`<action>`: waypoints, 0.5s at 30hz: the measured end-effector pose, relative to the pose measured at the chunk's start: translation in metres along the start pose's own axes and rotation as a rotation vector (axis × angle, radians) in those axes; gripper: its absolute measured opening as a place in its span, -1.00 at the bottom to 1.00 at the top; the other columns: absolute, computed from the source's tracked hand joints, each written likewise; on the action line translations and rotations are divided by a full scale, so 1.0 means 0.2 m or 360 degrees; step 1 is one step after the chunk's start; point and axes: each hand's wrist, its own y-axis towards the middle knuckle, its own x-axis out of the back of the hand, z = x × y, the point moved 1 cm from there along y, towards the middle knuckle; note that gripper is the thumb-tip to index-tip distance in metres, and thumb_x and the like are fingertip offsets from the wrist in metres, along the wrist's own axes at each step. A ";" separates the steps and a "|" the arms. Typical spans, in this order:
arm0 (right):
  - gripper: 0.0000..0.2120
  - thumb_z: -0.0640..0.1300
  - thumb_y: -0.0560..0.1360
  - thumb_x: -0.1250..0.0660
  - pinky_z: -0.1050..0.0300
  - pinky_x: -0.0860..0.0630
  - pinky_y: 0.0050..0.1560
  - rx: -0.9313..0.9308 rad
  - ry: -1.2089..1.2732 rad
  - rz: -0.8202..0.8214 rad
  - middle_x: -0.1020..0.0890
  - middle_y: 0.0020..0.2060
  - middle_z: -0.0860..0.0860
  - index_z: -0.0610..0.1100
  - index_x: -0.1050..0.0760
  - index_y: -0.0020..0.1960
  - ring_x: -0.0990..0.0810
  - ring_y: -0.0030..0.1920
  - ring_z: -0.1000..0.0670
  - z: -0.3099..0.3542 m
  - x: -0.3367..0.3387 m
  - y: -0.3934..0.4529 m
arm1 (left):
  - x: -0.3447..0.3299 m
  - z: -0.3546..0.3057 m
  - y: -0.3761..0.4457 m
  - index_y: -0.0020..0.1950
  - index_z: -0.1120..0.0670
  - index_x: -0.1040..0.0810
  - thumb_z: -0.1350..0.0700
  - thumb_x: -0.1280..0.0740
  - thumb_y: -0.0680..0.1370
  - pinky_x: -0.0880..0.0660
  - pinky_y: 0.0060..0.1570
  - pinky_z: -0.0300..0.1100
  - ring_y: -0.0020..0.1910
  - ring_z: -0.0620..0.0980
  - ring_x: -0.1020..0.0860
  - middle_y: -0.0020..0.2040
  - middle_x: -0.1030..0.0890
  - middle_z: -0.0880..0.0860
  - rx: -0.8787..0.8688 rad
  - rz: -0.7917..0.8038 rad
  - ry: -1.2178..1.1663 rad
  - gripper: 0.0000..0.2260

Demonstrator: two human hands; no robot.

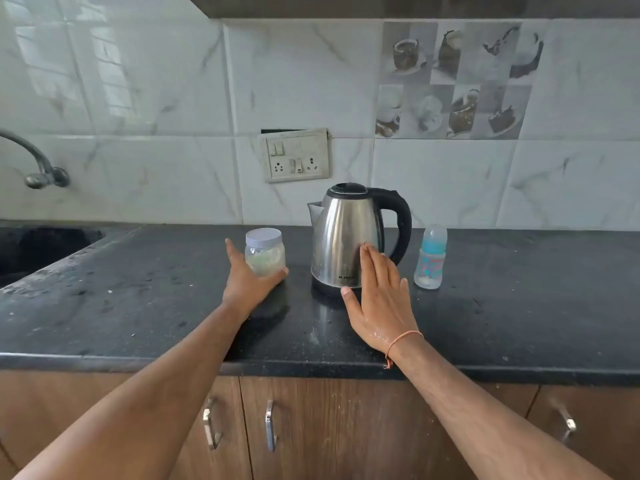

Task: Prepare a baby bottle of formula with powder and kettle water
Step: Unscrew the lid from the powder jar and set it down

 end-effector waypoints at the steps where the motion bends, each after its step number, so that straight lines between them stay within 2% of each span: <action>1: -0.20 0.22 0.71 -0.13 -0.42 -0.22 0.61 0.0003 0.0003 -0.0006 0.10 0.74 0.05 -0.06 0.19 0.76 0.03 0.72 -0.13 0.00 -0.01 0.01 | -0.01 0.00 0.02 0.74 -0.09 0.36 -0.02 -0.68 0.46 -0.33 0.57 0.16 0.60 0.17 -0.43 0.67 -0.37 0.05 -0.0006 -0.0033 -0.0006 0.30; 5: -0.21 0.22 0.71 -0.13 -0.41 -0.27 0.58 0.0012 -0.0041 -0.0042 0.06 0.73 0.03 -0.06 0.17 0.76 -0.02 0.71 -0.14 -0.02 -0.02 0.03 | -0.02 0.01 0.08 0.77 -0.08 0.13 -0.01 -0.72 0.39 -0.42 0.51 0.14 0.54 0.18 -0.47 0.64 -0.40 0.07 0.0041 -0.0065 -0.0006 0.25; 7: -0.21 0.22 0.70 -0.13 -0.41 -0.31 0.57 0.0021 -0.0048 -0.0064 0.02 0.73 0.02 -0.06 0.15 0.75 -0.04 0.70 -0.14 -0.02 -0.03 0.03 | -0.02 0.03 0.08 0.74 -0.05 -0.08 -0.07 -0.76 0.27 -0.50 0.46 0.11 0.47 0.12 -0.51 0.56 -0.47 0.03 -0.0028 -0.0049 0.0048 0.22; 9: -0.21 0.22 0.70 -0.13 -0.40 -0.33 0.55 0.0025 -0.0039 -0.0073 0.00 0.72 0.01 -0.07 0.13 0.75 -0.07 0.70 -0.14 -0.03 -0.04 0.04 | -0.02 0.04 0.07 0.53 -0.02 -0.44 -0.19 -0.73 0.12 -0.62 0.30 0.05 0.31 0.05 -0.62 0.33 -0.62 -0.02 -0.0080 -0.0001 0.0117 0.03; 10: -0.21 0.21 0.70 -0.14 -0.40 -0.35 0.54 0.0030 -0.0049 -0.0079 -0.01 0.72 0.01 -0.07 0.12 0.75 -0.08 0.69 -0.14 -0.03 -0.04 0.04 | -0.01 0.04 0.06 0.39 -0.02 -0.55 -0.23 -0.70 0.09 -0.66 0.23 0.04 0.21 0.01 -0.67 0.22 -0.67 -0.05 -0.0094 0.0038 0.0164 -0.09; 12: -0.22 0.21 0.69 -0.14 -0.39 -0.37 0.53 0.0031 -0.0051 -0.0089 -0.02 0.72 0.00 -0.08 0.11 0.75 -0.10 0.69 -0.15 -0.03 -0.04 0.04 | -0.01 0.02 0.01 0.25 -0.06 -0.61 -0.25 -0.69 0.09 -0.69 0.20 0.05 0.11 -0.04 -0.69 0.12 -0.71 -0.08 -0.0116 0.0121 0.0219 -0.22; 15: -0.22 0.21 0.70 -0.15 -0.37 -0.39 0.52 0.0035 -0.0061 -0.0089 -0.05 0.72 -0.02 -0.09 0.08 0.75 -0.13 0.68 -0.16 -0.03 -0.04 0.04 | -0.04 -0.01 -0.09 0.23 -0.10 -0.61 -0.19 -0.73 0.19 -0.67 0.21 0.06 0.09 -0.10 -0.70 0.07 -0.73 -0.11 -0.0194 0.0247 0.0252 -0.33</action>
